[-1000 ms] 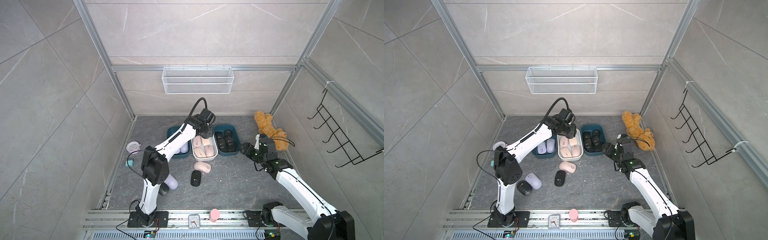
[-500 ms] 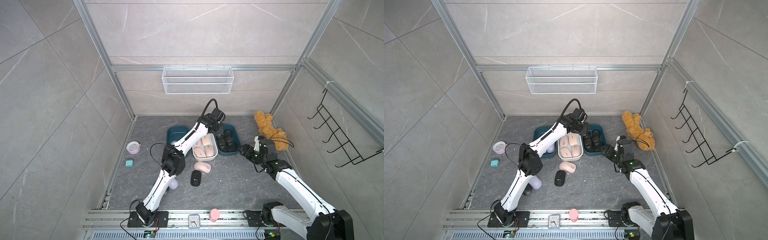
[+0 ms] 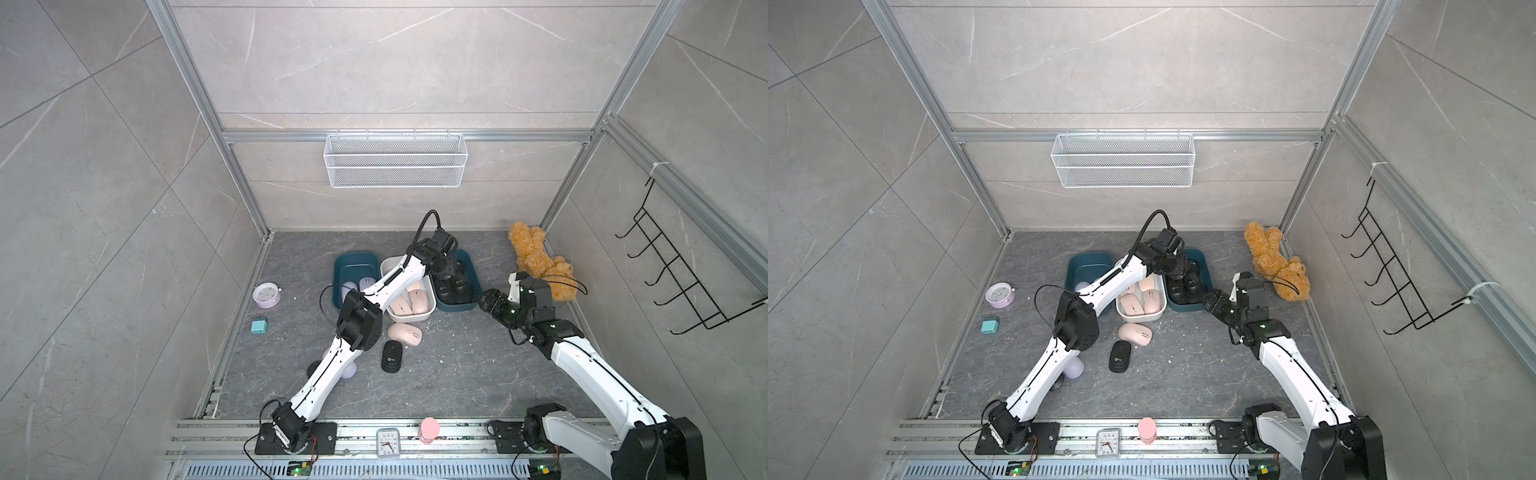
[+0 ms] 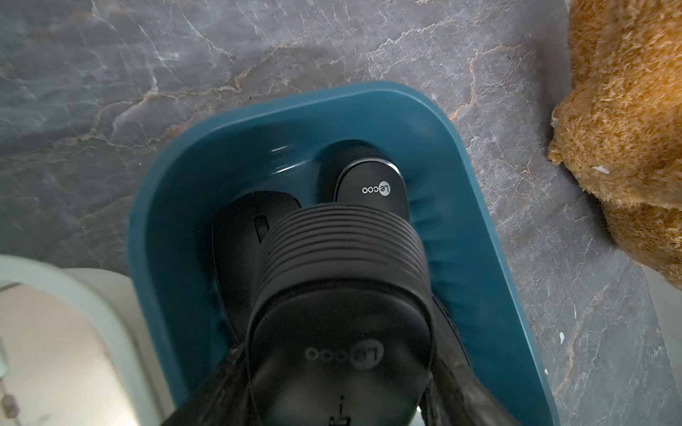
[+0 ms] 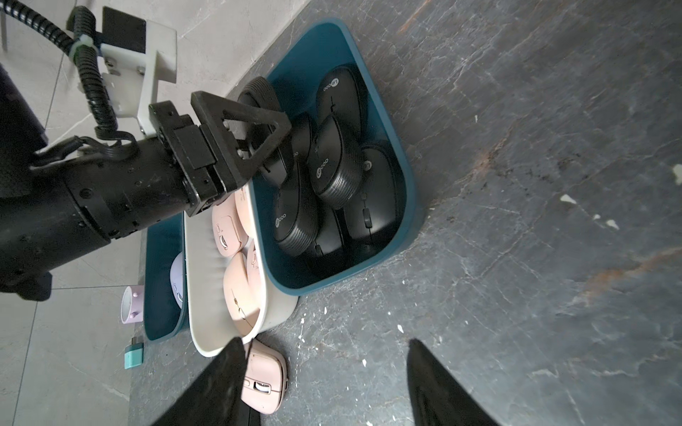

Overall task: Place the mice by color into the storage box
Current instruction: Place the mouse in the storage box.

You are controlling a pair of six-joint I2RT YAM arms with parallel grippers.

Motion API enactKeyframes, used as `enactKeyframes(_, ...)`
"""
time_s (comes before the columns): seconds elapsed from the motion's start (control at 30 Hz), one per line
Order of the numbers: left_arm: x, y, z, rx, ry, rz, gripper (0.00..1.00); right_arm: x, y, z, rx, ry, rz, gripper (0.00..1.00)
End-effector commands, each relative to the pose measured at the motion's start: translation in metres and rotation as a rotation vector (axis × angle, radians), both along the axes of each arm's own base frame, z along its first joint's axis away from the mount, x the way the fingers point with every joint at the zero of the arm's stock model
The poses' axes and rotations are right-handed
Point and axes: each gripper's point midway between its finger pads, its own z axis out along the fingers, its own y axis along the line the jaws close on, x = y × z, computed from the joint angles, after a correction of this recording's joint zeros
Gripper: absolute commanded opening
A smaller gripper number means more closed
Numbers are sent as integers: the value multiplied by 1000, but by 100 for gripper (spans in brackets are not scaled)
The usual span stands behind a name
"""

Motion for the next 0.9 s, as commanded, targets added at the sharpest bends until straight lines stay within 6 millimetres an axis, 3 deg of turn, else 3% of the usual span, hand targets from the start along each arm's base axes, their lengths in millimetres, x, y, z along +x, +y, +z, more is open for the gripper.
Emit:
enactKeyframes(0.0, 9, -10, 29, -77, -56, 16, 39, -1, 1, -7, 0, 8, 20, 70)
enactKeyframes(0.63, 19, 0, 23, -32, -85, 84, 46, 0, -1, -14, 18, 23, 16, 70)
enactKeyframes(0.87, 21, 2, 20, -24, -93, 95, 61, 0, -2, -15, 20, 23, 15, 70)
